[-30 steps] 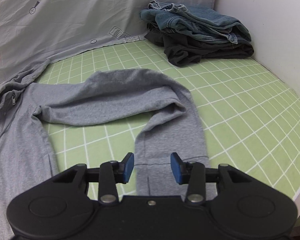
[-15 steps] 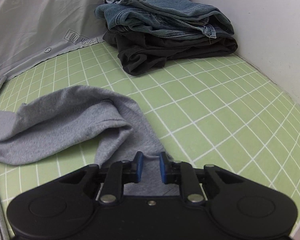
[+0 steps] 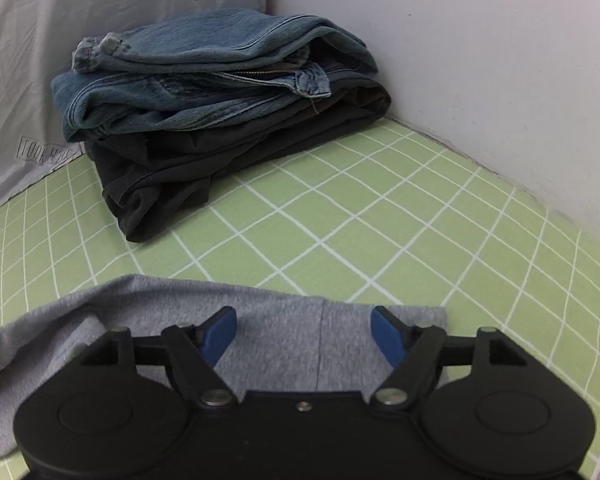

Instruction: Fold clothes

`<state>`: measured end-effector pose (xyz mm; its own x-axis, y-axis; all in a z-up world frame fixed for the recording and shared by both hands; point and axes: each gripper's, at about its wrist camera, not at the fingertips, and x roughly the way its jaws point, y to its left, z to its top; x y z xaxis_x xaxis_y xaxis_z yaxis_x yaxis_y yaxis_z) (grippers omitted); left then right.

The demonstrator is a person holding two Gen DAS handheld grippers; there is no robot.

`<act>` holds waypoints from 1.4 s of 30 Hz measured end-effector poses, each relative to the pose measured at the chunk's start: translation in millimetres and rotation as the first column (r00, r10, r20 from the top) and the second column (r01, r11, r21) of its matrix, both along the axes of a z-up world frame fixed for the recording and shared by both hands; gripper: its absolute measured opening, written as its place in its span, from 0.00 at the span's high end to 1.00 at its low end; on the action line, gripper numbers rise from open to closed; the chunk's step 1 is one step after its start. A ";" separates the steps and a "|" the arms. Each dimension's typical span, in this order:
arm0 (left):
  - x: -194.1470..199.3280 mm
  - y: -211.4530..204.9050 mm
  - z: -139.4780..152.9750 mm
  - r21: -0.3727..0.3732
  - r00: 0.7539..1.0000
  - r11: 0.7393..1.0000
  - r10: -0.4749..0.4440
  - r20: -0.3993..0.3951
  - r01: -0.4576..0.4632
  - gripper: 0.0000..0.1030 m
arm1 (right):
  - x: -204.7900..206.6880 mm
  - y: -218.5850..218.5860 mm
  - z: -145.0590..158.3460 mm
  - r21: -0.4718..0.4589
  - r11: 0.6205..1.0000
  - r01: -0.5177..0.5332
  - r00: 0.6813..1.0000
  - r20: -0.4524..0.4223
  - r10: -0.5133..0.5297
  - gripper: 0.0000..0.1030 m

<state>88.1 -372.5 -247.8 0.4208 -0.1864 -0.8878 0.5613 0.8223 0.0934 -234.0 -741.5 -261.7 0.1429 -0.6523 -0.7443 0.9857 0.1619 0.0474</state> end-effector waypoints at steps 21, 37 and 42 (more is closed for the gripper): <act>-0.8 2.4 0.6 -0.015 1.000 1.000 0.013 0.004 -0.013 0.00 | 25.0 27.2 -19.2 -0.058 0.998 -0.005 0.999 -0.045 0.002 0.00; 2.6 4.6 0.7 -0.034 0.999 0.999 0.028 -0.026 -0.028 0.00 | -53.4 -7.4 -12.4 -0.045 0.993 0.111 0.987 -0.111 -0.115 0.00; 2.3 4.6 1.2 -0.034 0.999 0.999 0.029 -0.026 -0.029 0.00 | -71.1 -19.2 -13.6 -0.050 0.990 0.134 0.984 -0.108 -0.138 0.00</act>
